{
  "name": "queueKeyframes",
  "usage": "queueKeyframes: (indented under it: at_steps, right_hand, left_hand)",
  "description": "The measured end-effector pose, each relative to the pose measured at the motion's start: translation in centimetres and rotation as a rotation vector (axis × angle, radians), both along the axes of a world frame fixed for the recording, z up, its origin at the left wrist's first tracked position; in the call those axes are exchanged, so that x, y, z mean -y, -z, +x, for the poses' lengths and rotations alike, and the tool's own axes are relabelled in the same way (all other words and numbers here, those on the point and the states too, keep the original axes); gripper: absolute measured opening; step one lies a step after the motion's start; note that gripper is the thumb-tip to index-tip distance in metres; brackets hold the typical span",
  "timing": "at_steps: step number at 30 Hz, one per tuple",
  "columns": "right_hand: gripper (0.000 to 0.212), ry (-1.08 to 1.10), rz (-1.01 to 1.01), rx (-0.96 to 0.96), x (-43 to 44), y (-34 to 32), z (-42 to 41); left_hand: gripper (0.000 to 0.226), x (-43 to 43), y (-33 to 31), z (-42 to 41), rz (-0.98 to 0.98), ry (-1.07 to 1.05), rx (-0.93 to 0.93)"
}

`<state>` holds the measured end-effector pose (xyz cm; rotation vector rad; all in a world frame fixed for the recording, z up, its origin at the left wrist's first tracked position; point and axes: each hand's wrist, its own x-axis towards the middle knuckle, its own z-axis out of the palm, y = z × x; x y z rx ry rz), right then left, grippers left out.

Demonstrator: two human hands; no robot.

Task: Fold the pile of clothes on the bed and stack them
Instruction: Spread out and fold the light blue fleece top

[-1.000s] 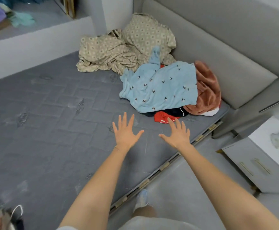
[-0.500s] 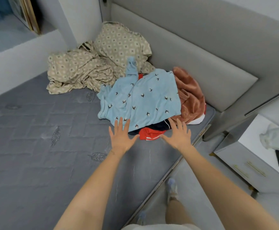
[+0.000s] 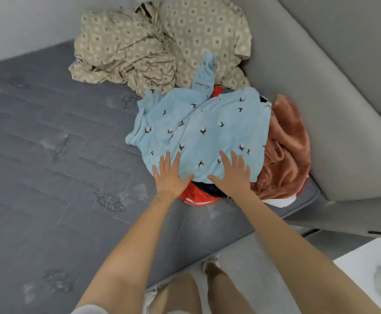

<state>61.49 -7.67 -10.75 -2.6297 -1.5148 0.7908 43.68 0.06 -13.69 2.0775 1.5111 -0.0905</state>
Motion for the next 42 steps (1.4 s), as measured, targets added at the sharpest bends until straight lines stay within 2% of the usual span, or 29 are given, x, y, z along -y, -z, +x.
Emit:
queueKeyframes:
  at_steps: [6,9,13,16,18,21,23,26,29,31,34,38,42]
  right_hand:
    - [0.090,-0.124,-0.040,-0.048,-6.8,7.5,2.1]
    - [0.100,-0.193,-0.063,-0.005,-10.8,12.1,2.6]
    - [0.118,-0.168,0.018,0.014,-17.3,17.9,3.1]
    - [0.121,-0.172,0.065,0.033,-20.7,21.3,3.1]
    - [0.111,-0.205,0.086,0.070,-21.3,22.8,2.8]
    - [0.075,-0.275,0.166,0.126,-20.6,24.1,2.2]
    - [0.053,-0.273,0.241,0.143,-20.4,24.3,2.0]
    - [0.034,-0.239,0.305,0.126,-20.7,23.5,1.6]
    - [0.024,-0.174,0.454,-0.040,-20.1,21.2,1.2]
    - [0.026,-0.104,0.432,-0.139,-19.2,18.9,0.9]
    - [0.031,-0.067,0.396,-0.169,-17.8,15.3,0.2]
    - [0.031,-0.113,0.416,-0.220,-16.1,8.8,-2.1]
    - [0.034,-0.159,0.527,-0.339,-14.5,2.4,-6.1]
  left_hand:
    - [0.086,-3.9,7.6,-0.5,-0.093,-0.240,0.016]
    - [0.087,-6.8,12.1,-0.9,-0.123,-0.354,0.038]
    - [0.088,-10.3,17.5,-0.5,-0.193,-0.516,0.118]
    - [0.087,-11.9,20.7,-0.9,-0.196,-0.621,0.202]
    - [0.089,-12.3,22.2,-1.4,-0.224,-0.668,0.274]
    - [0.095,-12.5,23.5,-1.6,-0.252,-0.794,0.440]
    - [0.088,-12.7,23.6,-1.1,-0.236,-0.848,0.542]
    - [0.047,-12.6,23.0,-1.2,-0.170,-0.883,0.577]
    - [0.013,-12.3,20.7,-2.0,-0.061,-0.844,0.592]
    - [0.012,-12.0,18.1,-2.7,-0.023,-0.814,0.626]
    - [0.014,-11.0,13.3,-3.7,0.081,-0.792,0.676]
    - [0.021,-8.8,6.4,-5.3,0.145,-0.829,0.718]
    - [0.022,-6.0,-0.4,-7.7,0.190,-0.870,0.765]
